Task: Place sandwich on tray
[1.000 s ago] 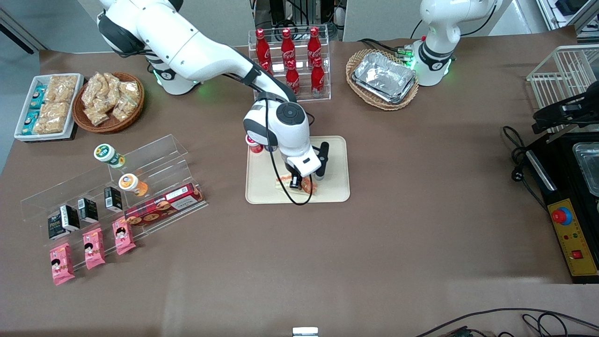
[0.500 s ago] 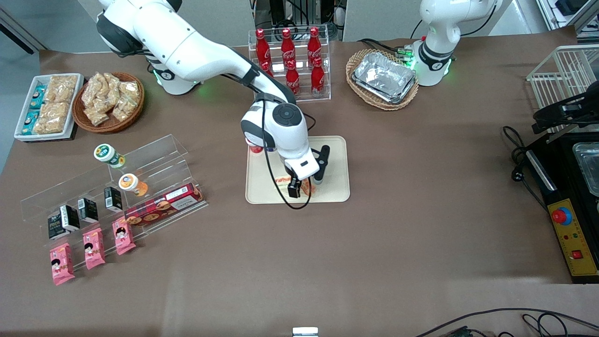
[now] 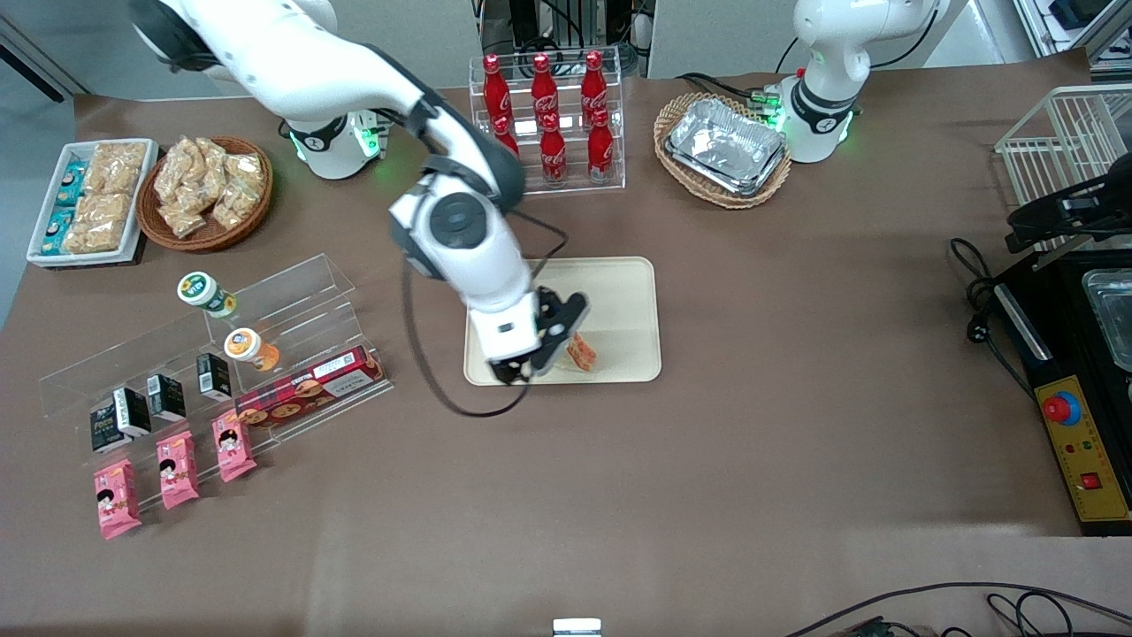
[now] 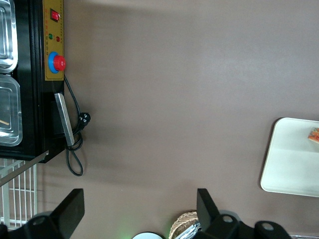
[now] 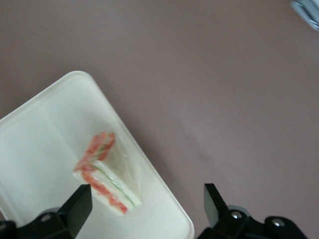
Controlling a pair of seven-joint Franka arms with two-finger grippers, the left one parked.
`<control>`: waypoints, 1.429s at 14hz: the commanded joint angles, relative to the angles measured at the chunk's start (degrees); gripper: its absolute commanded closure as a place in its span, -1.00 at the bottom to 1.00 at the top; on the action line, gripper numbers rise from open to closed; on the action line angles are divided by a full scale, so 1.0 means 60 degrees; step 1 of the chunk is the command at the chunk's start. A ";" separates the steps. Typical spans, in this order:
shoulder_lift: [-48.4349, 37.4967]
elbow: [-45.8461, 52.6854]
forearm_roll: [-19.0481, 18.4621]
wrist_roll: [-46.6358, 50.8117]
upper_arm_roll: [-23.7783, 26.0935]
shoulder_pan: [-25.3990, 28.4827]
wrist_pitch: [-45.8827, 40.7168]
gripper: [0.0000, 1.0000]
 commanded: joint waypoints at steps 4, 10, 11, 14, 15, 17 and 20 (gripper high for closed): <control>-0.1423 -0.0157 0.0896 0.0096 0.0065 -0.1823 -0.1678 -1.00; -0.2463 -0.0157 0.1582 0.0154 -0.0023 -0.3917 -0.2937 -1.00; -0.2711 -0.0157 0.1934 0.0169 -0.0168 -0.4196 -0.3187 -1.00; -0.3502 -0.0171 0.2273 0.0692 -0.1425 -0.4169 -0.4312 -1.00; -0.3650 -0.0157 0.2347 0.0914 -0.1864 -0.4170 -0.4868 -1.00; -0.4045 -0.0157 0.2333 0.0945 -0.2554 -0.4155 -0.5603 -1.00; -0.4383 -0.0142 0.2289 0.0916 -0.3535 -0.4184 -0.6600 -1.00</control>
